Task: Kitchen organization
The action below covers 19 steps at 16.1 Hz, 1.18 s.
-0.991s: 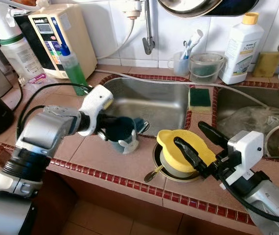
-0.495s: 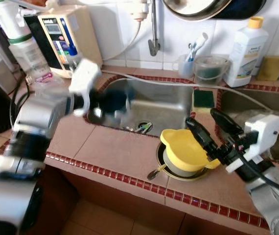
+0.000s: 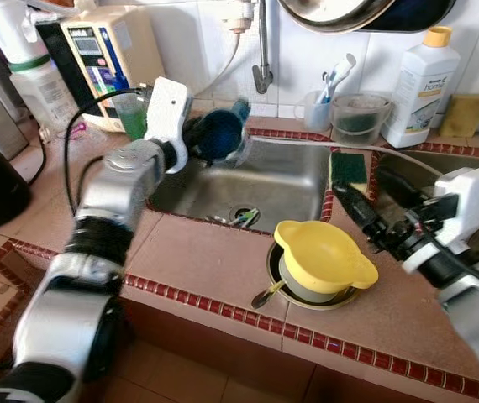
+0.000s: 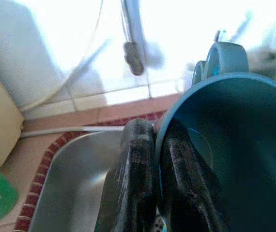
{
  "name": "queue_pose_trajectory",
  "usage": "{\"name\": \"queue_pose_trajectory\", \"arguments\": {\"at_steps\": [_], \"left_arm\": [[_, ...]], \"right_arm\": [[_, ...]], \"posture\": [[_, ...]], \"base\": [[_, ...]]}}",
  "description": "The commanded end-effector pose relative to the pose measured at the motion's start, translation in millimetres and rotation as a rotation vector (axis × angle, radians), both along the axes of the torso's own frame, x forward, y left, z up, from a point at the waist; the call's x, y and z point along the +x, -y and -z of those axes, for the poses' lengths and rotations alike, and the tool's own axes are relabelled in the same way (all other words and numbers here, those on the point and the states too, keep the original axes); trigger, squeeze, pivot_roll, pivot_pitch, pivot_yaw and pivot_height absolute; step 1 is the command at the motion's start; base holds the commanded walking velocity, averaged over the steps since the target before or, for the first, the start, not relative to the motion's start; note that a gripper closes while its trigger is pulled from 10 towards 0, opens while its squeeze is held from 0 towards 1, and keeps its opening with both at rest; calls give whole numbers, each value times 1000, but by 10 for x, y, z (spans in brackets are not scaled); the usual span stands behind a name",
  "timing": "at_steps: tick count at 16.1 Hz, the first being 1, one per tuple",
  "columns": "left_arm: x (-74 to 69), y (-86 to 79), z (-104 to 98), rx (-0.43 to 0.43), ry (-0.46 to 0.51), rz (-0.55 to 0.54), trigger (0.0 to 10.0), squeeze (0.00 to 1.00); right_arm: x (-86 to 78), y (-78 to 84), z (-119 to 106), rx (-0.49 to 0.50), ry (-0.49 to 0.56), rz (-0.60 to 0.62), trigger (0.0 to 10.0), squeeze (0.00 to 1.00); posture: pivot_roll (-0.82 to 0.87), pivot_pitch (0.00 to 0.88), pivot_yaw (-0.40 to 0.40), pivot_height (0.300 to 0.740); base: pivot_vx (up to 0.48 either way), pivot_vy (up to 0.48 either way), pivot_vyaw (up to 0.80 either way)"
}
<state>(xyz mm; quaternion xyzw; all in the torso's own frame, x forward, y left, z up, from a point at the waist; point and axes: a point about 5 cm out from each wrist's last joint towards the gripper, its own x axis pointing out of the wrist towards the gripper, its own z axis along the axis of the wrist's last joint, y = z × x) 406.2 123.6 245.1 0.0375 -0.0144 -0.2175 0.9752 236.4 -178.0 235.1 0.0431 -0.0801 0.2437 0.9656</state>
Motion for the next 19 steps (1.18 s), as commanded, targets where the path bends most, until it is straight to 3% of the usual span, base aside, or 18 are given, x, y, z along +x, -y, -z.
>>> {"name": "queue_pose_trajectory", "arguments": {"at_steps": [1, 5, 6, 10, 18, 19], "left_arm": [[36, -47, 12, -44, 15, -65, 10000, 0], [46, -15, 178, -73, 23, -111, 10000, 0], [46, 37, 303, -75, 0, -117, 10000, 0], [25, 66, 450, -64, -38, -114, 10000, 0], [40, -32, 579, -35, -119, -151, 10000, 0], [42, -40, 581, -49, -129, -140, 10000, 408]], "right_arm": [[-80, -34, -74, 9, 16, -24, 10000, 0], [-225, -43, -77, 35, -12, -35, 10000, 0], [-322, -46, -59, 51, -43, -29, 10000, 0], [-466, -31, -21, 112, -87, -4, 10000, 0], [-544, -40, -19, 163, -123, 3, 10000, 0], [-541, -41, -23, 167, -126, 3, 10000, 0]], "posture": [[-369, 149, 121, 740], [-399, 218, 119, 740], [-408, 252, 121, 740], [-415, 299, 135, 740], [-407, 303, 149, 740], [-405, 300, 149, 740]], "base": [[0, 0, 0], [0, 0, 0], [0, 0, 0], [0, 0, 0], [0, 0, 0], [0, 0, 0]]}}
